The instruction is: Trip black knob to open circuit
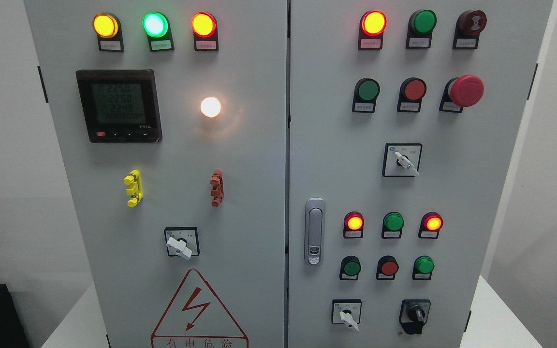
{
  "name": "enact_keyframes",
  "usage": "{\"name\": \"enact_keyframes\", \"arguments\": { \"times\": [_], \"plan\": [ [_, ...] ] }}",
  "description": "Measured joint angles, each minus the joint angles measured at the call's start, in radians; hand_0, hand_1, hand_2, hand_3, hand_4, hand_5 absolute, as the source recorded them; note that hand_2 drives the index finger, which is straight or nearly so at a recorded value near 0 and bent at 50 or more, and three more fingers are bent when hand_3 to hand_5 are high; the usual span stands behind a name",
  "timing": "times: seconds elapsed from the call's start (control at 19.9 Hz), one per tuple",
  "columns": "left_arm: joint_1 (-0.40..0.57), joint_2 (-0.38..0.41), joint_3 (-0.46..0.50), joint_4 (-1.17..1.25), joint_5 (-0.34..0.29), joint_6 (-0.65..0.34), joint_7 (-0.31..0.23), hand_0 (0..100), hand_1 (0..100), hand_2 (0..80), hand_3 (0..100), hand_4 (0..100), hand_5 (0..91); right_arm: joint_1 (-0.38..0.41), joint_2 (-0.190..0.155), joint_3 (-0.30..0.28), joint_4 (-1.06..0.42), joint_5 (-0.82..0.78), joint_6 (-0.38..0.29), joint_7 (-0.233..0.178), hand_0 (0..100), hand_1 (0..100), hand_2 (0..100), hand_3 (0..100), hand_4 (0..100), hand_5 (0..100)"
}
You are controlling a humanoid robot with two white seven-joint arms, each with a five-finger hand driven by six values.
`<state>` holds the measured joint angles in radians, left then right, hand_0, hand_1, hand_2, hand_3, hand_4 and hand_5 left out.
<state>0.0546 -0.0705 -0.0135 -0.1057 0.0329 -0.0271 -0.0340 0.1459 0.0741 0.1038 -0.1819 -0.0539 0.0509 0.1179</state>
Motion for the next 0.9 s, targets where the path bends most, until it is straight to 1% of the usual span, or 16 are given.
{"name": "enact_keyframes", "arguments": {
  "times": [0.2,0.35,0.6,0.9],
  "plan": [
    [0.000,0.000,0.000,0.000,0.000,0.000,0.000,12,39,0.0,0,0,0.0,0.000,0.001,0.000,0.001,0.001,0.000,-0.010,0,15,0,0,0,0],
    [0.000,0.000,0.000,0.000,0.000,0.000,0.000,12,39,0.0,0,0,0.0,0.000,0.001,0.000,0.003,0.001,0.000,-0.027,0,15,0,0,0,0],
    [0.000,0.000,0.000,0.000,0.000,0.000,0.000,12,39,0.0,0,0,0.0,0.000,0.001,0.000,0.007,0.001,0.000,-0.030,0,14,0,0,0,0],
    [0.000,0.000,0.000,0.000,0.000,0.000,0.000,12,39,0.0,0,0,0.0,0.000,0.001,-0.009,0.002,-0.002,-0.026,-0.033,0,12,0,0,0,0]
  ]
}}
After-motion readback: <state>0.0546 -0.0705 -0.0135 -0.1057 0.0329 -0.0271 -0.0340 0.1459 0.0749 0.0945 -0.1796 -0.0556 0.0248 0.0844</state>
